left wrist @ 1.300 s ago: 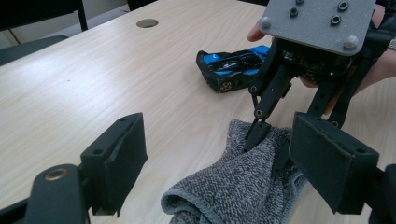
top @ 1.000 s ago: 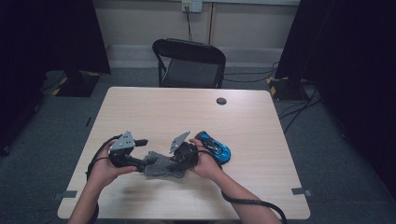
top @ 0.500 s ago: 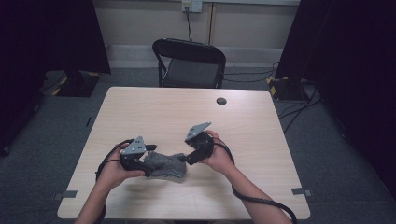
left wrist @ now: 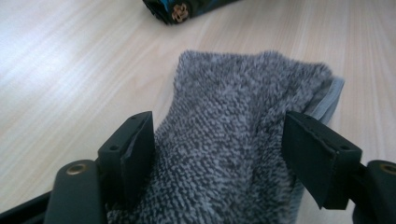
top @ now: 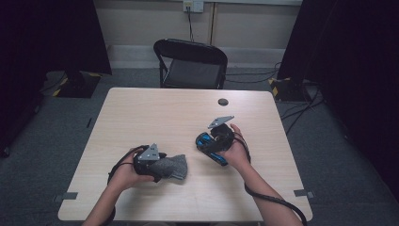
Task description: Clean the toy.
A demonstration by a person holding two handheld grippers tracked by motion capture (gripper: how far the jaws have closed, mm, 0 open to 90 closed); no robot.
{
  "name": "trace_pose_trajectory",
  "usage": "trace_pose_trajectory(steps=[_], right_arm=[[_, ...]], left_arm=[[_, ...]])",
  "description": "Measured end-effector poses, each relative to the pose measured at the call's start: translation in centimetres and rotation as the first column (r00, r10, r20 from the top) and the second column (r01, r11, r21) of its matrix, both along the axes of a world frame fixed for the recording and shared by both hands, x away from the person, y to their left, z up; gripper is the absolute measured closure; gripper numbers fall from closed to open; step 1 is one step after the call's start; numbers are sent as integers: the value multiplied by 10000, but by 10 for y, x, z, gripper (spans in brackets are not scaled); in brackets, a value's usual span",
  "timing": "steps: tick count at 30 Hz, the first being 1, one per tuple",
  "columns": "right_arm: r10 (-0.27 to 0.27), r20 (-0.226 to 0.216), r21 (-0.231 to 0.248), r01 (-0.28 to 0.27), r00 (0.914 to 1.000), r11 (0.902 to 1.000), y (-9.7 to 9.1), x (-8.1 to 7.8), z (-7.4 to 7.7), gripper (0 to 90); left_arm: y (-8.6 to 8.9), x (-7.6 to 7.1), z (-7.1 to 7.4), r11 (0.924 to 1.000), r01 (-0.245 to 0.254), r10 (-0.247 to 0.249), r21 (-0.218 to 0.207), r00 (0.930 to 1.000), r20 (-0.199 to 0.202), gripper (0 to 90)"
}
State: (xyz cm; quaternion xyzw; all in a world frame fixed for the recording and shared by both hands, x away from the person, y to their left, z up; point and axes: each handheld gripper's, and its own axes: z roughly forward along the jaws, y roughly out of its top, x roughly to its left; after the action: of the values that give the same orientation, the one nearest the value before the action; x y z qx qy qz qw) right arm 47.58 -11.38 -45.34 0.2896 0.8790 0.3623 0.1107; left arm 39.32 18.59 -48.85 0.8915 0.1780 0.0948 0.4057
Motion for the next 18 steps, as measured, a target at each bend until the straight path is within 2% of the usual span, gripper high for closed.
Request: trace_pose_trajectory(steps=[2,4,6,8,9,11,15,18], right_arm=[[-98,-52,-256,97,9999,9996,2,4,-6,155],[-121,-239,-223,116,9996,9997,4,8,-11,155],[-263,-228,-571,250,9994,9981,7,11,-16,155],[-174,-492,-615,144,9986,9980,10,13,-21,154],[-219,-387,-810,187,9990,9965,12,13,-23,154],[-175,-446,-827,137,9989,9965,15,14,-29,161],[-426,-479,-1172,368,9979,9924,16,13,-36,184],[-459,-596,-1002,398,9972,9942,14,14,-39,201]], left_arm=[[0,0,-2,9999,-40,39,-122,10000,-44,250],[0,1,-4,9998,-82,80,-157,9999,-114,249],[1,2,-4,9999,-62,60,-148,9999,-144,248],[1,1,-5,9999,-55,53,-150,9999,-144,243],[1,1,-5,9998,-102,99,-189,9998,-164,243],[1,1,-5,9997,-117,113,-201,9998,-178,242],[2,1,-6,9995,-174,168,-265,9996,-244,243],[2,2,-6,9993,-181,173,-314,9995,-260,243]])
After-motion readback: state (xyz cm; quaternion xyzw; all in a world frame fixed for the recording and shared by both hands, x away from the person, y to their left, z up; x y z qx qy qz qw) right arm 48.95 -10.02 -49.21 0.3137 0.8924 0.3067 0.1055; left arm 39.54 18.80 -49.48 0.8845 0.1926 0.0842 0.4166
